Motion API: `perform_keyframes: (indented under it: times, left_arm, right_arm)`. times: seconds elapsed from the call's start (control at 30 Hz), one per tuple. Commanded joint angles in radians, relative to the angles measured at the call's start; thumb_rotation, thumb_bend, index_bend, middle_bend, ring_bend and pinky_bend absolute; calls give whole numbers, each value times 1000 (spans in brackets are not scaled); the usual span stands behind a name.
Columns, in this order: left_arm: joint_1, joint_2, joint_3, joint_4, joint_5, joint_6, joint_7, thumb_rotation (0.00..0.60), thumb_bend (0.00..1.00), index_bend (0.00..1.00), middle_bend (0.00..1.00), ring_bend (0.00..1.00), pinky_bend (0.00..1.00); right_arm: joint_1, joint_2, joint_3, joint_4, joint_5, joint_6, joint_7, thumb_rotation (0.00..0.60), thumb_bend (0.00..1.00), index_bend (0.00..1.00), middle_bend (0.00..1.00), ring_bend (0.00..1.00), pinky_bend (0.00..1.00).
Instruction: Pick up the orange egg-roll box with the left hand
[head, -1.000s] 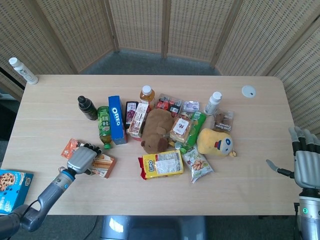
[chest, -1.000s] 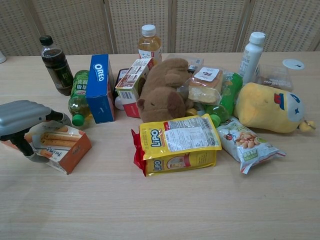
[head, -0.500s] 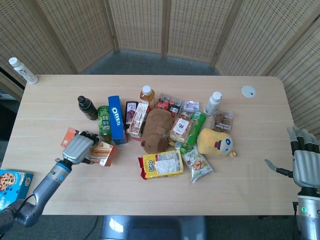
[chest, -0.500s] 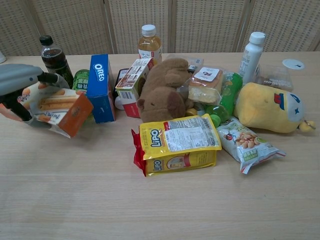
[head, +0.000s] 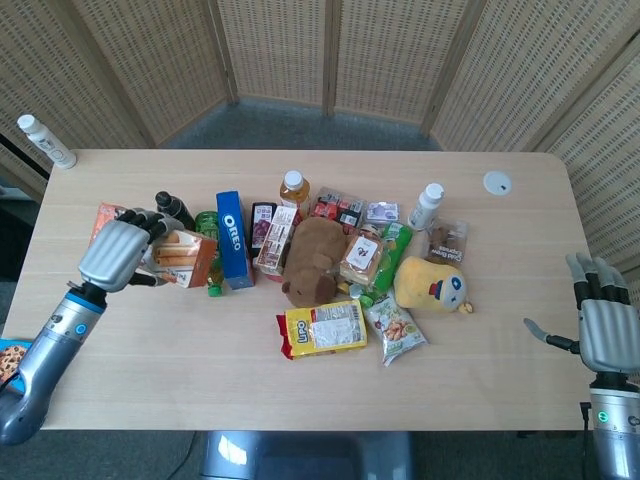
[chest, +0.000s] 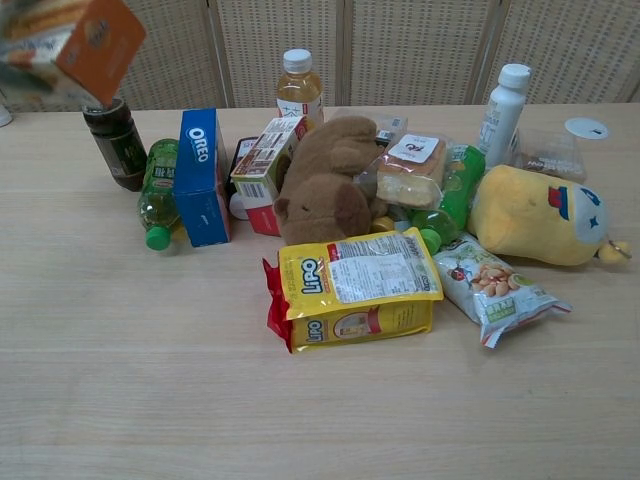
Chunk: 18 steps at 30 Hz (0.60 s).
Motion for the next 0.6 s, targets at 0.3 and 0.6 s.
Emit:
perform_keyframes:
  times: [0.3,0.6]
  left_arm:
    - [19,137,-86,-145,-51,76,-34,600,226,581,626,852,871]
    - [5,170,-131,-200,-67,105,-21,600,223,582,627,852,868]
  right_arm:
    - [-25,6,-15,10,-30,34,39,355,0,0,28,50,0]
    - [-46,-7,-27,36,-30,46,65,356,0,0,28,50,0]
